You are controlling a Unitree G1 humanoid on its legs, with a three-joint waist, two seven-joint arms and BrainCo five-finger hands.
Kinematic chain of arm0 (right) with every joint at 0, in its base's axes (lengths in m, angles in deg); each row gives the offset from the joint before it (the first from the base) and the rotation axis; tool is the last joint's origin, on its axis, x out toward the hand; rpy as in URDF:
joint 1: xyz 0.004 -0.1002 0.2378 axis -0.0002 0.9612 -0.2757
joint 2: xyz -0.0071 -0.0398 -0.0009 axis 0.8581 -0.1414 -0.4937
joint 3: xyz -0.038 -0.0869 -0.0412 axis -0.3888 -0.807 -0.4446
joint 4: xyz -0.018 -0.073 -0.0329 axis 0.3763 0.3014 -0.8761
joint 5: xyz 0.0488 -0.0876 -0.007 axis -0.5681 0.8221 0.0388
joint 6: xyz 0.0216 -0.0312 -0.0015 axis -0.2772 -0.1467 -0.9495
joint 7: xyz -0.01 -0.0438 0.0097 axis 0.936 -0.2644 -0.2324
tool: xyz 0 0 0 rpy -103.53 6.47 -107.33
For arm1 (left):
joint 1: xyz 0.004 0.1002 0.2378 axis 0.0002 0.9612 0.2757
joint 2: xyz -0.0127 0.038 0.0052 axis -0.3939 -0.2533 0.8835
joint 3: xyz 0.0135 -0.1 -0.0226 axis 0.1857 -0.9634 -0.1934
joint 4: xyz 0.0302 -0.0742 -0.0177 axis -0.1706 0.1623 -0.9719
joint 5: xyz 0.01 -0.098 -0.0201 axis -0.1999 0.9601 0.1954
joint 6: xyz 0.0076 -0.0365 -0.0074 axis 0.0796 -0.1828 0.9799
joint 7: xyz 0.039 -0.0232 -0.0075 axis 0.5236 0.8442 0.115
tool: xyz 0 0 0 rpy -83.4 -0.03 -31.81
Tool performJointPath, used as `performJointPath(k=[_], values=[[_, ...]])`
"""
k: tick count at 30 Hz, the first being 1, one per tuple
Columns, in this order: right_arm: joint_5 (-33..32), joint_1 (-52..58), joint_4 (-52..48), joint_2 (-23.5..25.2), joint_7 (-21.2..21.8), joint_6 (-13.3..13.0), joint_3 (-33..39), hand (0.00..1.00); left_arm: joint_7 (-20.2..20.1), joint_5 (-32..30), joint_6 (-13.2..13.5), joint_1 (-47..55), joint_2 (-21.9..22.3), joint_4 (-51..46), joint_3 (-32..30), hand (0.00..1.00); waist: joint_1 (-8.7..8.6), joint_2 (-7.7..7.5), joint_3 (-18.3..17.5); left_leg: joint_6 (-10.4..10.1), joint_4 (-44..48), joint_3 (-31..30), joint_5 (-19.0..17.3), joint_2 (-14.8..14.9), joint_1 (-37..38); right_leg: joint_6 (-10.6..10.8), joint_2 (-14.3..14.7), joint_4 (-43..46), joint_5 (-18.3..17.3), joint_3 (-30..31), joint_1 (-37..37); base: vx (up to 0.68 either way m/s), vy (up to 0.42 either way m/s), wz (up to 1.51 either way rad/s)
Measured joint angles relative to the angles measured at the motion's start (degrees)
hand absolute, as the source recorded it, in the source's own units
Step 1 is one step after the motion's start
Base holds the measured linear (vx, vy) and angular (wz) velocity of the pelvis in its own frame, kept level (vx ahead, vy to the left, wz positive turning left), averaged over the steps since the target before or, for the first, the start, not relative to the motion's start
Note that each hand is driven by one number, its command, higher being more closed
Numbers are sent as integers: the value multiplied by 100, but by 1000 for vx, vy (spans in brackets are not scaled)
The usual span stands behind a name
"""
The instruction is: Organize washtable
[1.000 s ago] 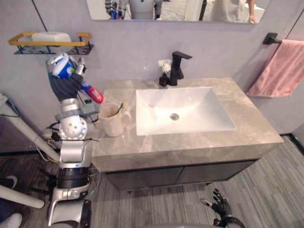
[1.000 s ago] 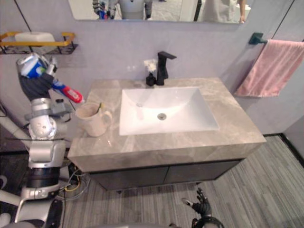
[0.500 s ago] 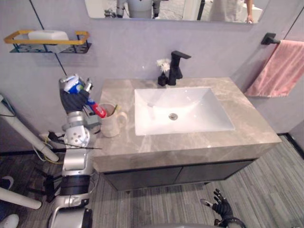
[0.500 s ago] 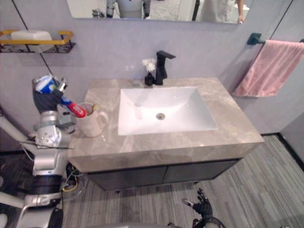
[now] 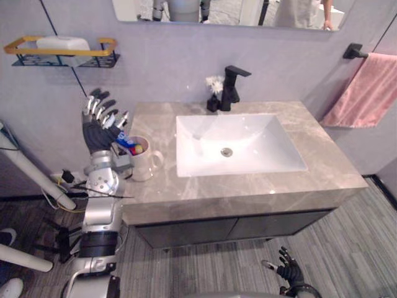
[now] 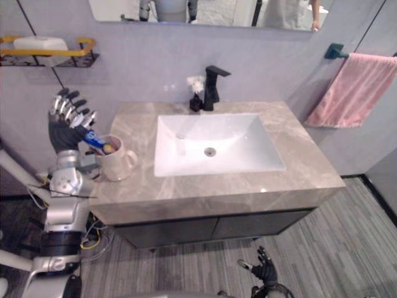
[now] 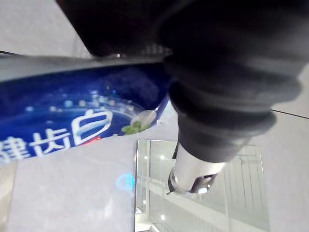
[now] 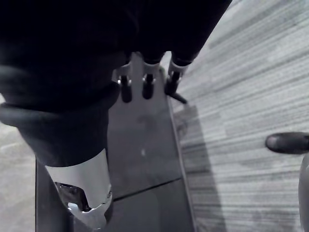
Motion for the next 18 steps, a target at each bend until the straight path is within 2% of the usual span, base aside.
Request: performJointPath(k=[12,18], values=[[2,-19,0,1,-1,0,-1,0,31,205,30,-21,64,-300,-17,0,14,52,34,-2,1,-55,-1,-7,-73,23,-8,-40,14,15,29,-13,-8,1],[2,-11,0,1,-3,0,0,0,77,536,325,82,405,-1000,-332,0,27,132,87,-2,0,-61,-2,3,-52,15,-4,42,-29,32,14,-19,-13,0]])
